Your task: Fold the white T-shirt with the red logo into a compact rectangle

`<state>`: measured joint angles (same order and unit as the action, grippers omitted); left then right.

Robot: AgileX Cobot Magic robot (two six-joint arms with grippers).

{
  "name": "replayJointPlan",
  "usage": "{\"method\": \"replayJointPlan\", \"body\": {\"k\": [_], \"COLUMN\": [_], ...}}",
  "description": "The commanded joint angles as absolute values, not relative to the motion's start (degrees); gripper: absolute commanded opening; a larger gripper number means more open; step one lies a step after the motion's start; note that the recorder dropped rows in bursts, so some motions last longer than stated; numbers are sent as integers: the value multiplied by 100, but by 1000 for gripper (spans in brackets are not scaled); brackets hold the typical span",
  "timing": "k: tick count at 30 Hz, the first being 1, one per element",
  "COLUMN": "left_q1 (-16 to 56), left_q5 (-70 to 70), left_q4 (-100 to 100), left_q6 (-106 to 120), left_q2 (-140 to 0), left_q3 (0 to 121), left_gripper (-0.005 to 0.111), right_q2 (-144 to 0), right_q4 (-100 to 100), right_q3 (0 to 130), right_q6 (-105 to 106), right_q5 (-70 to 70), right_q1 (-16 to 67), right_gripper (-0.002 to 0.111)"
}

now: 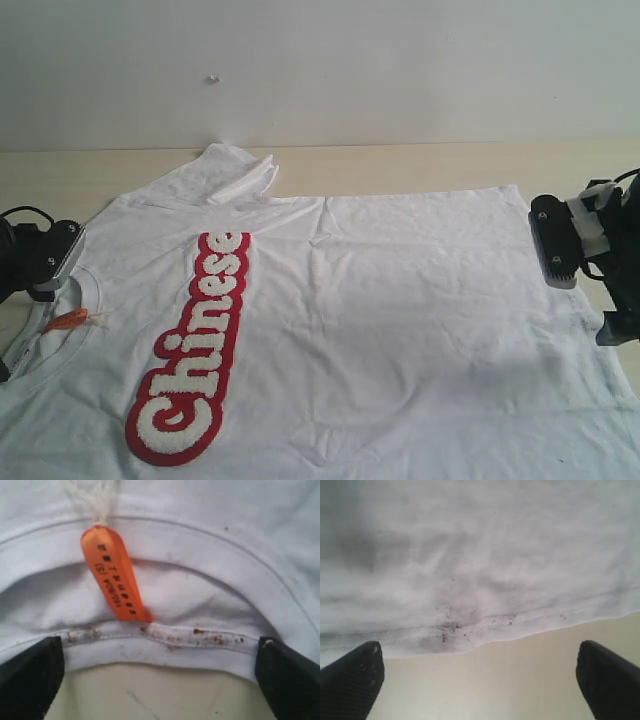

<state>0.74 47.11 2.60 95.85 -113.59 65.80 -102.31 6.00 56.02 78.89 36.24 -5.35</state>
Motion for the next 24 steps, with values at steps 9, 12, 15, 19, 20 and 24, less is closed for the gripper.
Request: {"method": "replayJointPlan", "body": {"k": [9, 12, 15, 19, 20, 24], "left_q1": [54, 54, 54, 54, 54, 54], "left_q5": [4723, 4723, 4723, 4723, 4723, 4723], "left_q4": [269, 269, 269, 269, 269, 269], "left_q6": [9555, 9555, 9555, 9555, 9555, 9555], "left_q2": [-11350, -11350, -11350, -11350, -11350, -11350], "left_q3": [6616, 6616, 6616, 6616, 6616, 6616], "left_gripper": [105, 105, 105, 105, 105, 105], "right_q2": [-10672, -10859, -11039, -11218, -11291, -11676], "right_q4": [546, 183, -97, -117, -117, -129], "right_q3": [5778, 6248, 6694, 6972, 7048, 7510], "right_q6": [9047, 9136, 9136, 9160, 9160, 9128], "right_q5": [3490, 4174, 4618, 4701, 4788, 5410], "right_q1": [-601, -746, -835, -835, -835, -883], "right_gripper": [105, 105, 105, 105, 105, 105]}}
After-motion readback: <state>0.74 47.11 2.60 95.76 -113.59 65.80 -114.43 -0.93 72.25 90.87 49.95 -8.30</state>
